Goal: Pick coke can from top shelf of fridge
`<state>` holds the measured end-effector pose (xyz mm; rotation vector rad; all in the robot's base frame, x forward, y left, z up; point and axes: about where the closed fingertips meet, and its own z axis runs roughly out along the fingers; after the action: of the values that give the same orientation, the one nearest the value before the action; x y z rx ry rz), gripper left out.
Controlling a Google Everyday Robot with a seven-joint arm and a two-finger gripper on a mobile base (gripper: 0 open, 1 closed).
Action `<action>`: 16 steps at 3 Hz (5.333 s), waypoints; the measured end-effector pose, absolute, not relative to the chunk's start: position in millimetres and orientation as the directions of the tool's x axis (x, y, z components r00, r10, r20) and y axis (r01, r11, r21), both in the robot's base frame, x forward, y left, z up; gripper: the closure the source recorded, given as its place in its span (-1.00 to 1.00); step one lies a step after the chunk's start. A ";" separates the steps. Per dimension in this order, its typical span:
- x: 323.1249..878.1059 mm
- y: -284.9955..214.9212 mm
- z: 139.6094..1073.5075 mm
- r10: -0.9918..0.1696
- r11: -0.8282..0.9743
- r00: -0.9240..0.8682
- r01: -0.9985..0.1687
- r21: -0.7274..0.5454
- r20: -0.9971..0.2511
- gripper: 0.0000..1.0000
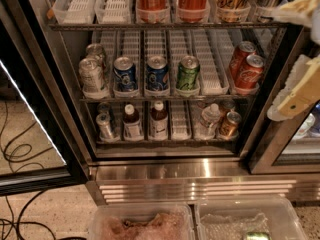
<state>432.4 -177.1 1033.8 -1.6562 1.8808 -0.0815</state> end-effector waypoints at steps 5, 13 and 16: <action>454.5 -143.5 1003.2 -0.688 0.378 0.199 -0.723 -0.578 -0.698 -1.00; 517.3 -3.6 1024.4 -0.475 0.332 0.487 -0.672 -0.662 -0.733 -1.00; 536.5 -6.2 1030.1 -0.476 0.375 0.488 -0.639 -0.671 -0.731 -1.00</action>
Offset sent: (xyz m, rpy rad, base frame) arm 0.0011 0.0008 0.0084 0.1271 -0.0773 0.0149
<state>536.5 -6.2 1030.1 -1.2568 1.1366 0.1397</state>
